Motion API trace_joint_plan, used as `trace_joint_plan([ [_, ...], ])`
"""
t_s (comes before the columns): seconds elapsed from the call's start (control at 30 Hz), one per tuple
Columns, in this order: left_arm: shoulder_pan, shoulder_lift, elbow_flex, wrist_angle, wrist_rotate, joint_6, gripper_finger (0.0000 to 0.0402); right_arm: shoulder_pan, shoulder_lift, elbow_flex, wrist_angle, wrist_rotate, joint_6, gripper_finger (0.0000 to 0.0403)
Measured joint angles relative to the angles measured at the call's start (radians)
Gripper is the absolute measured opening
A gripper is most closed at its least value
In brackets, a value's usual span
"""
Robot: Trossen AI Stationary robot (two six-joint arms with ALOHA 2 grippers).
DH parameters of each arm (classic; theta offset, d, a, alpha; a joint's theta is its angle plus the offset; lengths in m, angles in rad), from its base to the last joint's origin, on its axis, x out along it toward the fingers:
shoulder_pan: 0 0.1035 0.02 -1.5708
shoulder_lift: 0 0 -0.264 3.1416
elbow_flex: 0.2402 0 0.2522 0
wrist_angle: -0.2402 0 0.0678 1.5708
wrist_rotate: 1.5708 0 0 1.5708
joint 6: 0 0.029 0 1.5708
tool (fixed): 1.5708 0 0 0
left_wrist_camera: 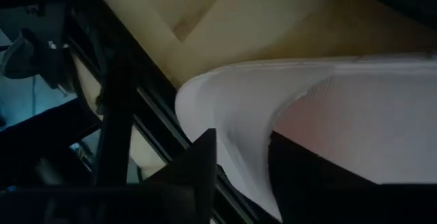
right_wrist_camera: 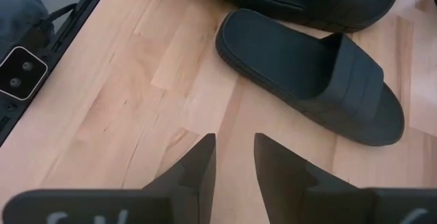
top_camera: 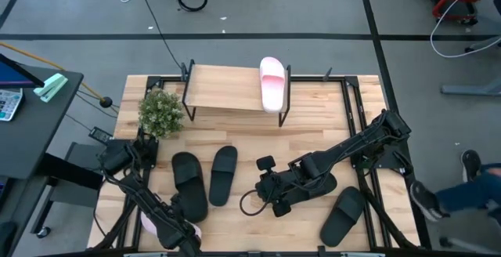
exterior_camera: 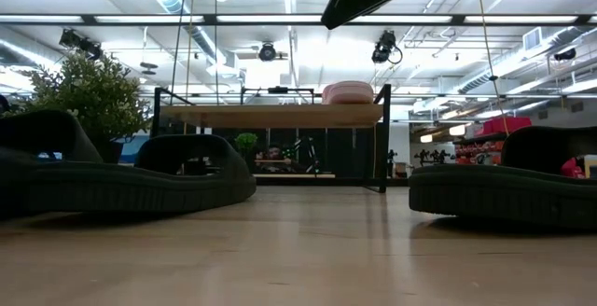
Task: Pick and place slides into the shelf
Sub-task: Put the pink slide on the shelf
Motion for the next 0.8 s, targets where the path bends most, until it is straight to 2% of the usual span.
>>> trace_joint_plan([
  [0.23, -0.001, 0.000, 0.000, -0.011, 0.003, 0.026, 0.0017, 0.000, 0.000, 0.000, 0.000, 0.000, -0.001, 0.0107],
  [0.43, -0.005, -0.006, 0.008, 0.016, 0.015, 0.059, 0.0017, 0.000, 0.000, 0.000, 0.000, 0.000, -0.008, 0.0107],
  [0.57, -0.006, -0.007, 0.106, 0.023, 0.019, 0.083, 0.0012, 0.000, 0.000, 0.000, 0.001, 0.000, -0.009, 0.0107],
  [0.67, -0.006, -0.007, 0.217, -0.013, -0.057, 0.104, 0.0015, 0.000, 0.000, 0.000, 0.006, 0.000, -0.009, 0.0107],
  [0.73, -0.004, -0.008, 0.296, -0.067, -0.139, 0.122, 0.0015, 0.000, 0.000, 0.000, 0.011, 0.000, -0.009, 0.0107],
  [0.8, 0.008, -0.016, 0.353, -0.058, -0.249, 0.204, 0.0012, 0.000, 0.000, 0.000, 0.011, 0.000, -0.009, 0.0107],
])
